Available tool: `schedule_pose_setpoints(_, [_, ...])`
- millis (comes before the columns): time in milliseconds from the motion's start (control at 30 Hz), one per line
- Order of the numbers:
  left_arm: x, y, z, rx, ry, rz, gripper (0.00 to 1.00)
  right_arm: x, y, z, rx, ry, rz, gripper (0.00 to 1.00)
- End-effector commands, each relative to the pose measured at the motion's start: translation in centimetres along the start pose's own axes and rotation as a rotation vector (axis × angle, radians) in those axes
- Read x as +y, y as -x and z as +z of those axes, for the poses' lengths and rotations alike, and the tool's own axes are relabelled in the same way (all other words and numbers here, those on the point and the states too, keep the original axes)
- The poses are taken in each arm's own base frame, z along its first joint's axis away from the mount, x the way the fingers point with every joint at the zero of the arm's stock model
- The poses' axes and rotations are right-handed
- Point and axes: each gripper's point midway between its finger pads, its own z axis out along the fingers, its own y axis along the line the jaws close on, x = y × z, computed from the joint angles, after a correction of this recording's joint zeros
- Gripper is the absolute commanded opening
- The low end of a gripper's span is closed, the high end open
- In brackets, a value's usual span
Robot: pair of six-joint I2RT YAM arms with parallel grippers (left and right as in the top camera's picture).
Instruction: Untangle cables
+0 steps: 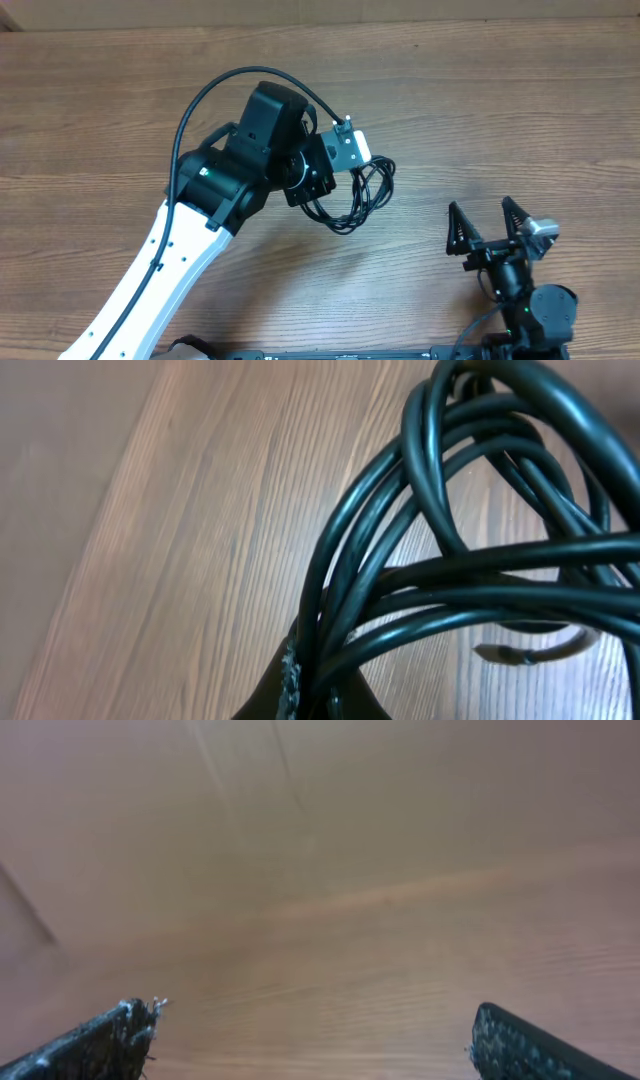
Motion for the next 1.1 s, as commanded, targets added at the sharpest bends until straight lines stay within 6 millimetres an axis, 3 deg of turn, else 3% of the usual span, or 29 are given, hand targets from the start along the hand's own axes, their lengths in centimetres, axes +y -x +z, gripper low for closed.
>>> schedule_pose_setpoints(0, [-1.7,4.5,-2.7,-0.220,-0.086,0.075,0.04,2.7,5.3,-2.6,-0.061,0.062,0.007,1.00])
schedule_pose_setpoints(167, [-3.0,6.8,-3.6,-0.344,-0.175,0.051,0.04,5.3,8.9,-6.6,-0.026,0.099,0.010,1.00])
schedule_pose_setpoints(333, [-5.0,9.3,-5.2,-0.491,-0.316,0.044,0.04,8.0,9.7,-9.0,0.119,0.178,0.038,1.00])
schedule_pose_setpoints(567, [-6.5,9.1,-5.7,-0.501,-0.402,0.024,0.04,12.7,10.9,-9.1,0.349,0.390,0.114,1.00])
schedule_pose_setpoints(667, [-6.8,8.8,-5.7,-0.488,-0.422,0.010,0.04,15.9,12.3,-9.0,0.441,0.578,0.160,1.00])
schedule_pose_setpoints(833, [-7.4,8.9,-6.0,-0.504,-0.457,0.008,0.04,16.1,12.4,-7.7,0.477,0.606,0.182,1.00])
schedule_pose_setpoints(1067, [-7.3,9.0,-5.9,-0.509,-0.444,0.036,0.04,17.1,14.1,-7.7,0.404,0.675,0.135,1.00])
